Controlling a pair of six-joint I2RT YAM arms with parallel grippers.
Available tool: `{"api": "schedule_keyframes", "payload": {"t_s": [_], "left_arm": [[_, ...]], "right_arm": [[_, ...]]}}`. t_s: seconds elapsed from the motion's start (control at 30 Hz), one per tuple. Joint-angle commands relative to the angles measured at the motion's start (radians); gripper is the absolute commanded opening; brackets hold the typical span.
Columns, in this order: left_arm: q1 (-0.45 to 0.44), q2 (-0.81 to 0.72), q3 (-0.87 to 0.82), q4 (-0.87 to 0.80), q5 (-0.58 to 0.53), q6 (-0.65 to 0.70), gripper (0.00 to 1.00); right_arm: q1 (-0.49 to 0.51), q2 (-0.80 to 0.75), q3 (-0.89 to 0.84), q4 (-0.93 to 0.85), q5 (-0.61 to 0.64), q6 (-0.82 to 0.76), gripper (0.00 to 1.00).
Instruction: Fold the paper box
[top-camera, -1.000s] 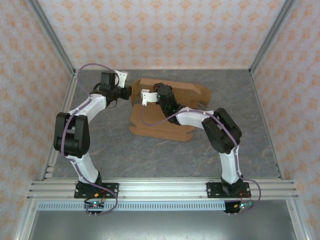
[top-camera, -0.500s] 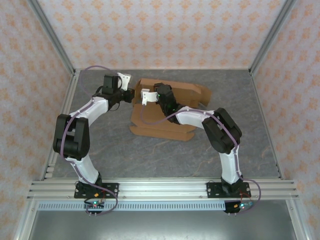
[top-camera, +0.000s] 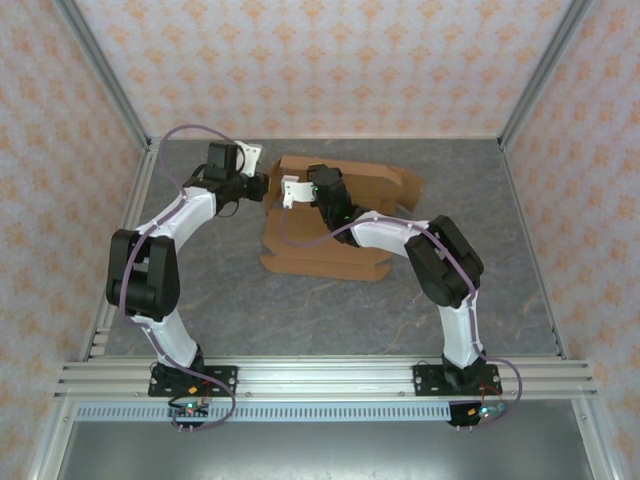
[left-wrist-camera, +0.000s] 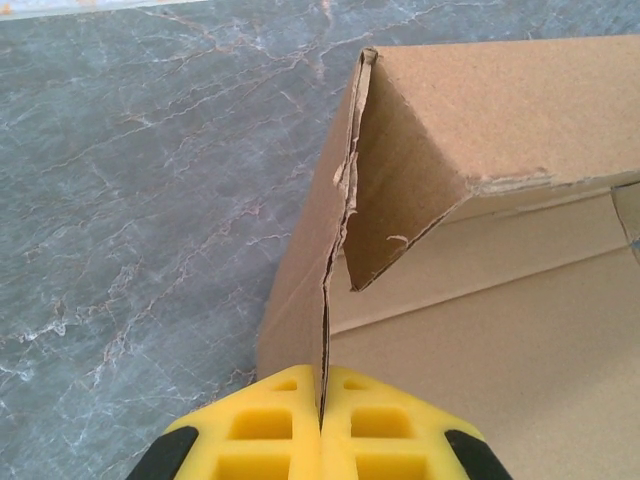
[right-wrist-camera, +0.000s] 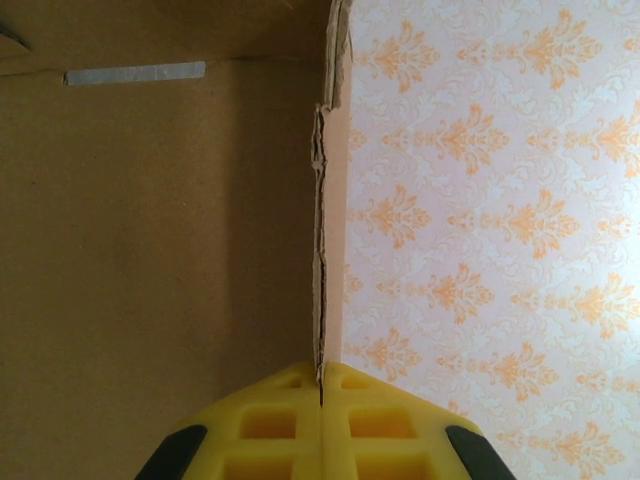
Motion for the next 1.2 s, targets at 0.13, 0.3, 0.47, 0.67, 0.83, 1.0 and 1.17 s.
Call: {"api": "schedule_keyframes", "payload": {"t_s": [0.13, 0.3, 0.47, 0.67, 0.83, 1.0, 1.17], "left_arm": [[-0.022, 0.075, 0.193, -0.159, -0.058, -0.002, 0.00], [-0.022, 0.116, 0.285, -0.239, -0.082, 0.028, 0.00], [-0.022, 0.146, 0.386, -0.327, -0.065, 0.038, 0.00], [-0.021, 0.221, 0.483, -0.423, -0.001, -0.015, 0.00], [-0.022, 0.223, 0.465, -0.427, 0.017, -0.097, 0.00], [-0.022, 0.211, 0.433, -0.404, 0.014, -0.154, 0.00], [-0.025, 0.202, 0.397, -0.380, -0.001, -0.195, 0.00]], "right_arm": [[0.012, 0.011, 0.013, -0.082, -0.019, 0.015, 0.00], [0.010, 0.005, 0.014, -0.098, -0.029, 0.018, 0.00], [0.009, 0.001, 0.014, -0.110, -0.032, 0.019, 0.00], [0.009, 0.002, 0.017, -0.111, -0.026, 0.021, 0.00], [0.012, 0.007, 0.025, -0.112, -0.009, 0.021, 0.00], [0.018, 0.014, 0.026, -0.112, 0.003, 0.023, 0.00], [0.021, 0.019, 0.035, -0.108, 0.016, 0.025, 0.00]]}}
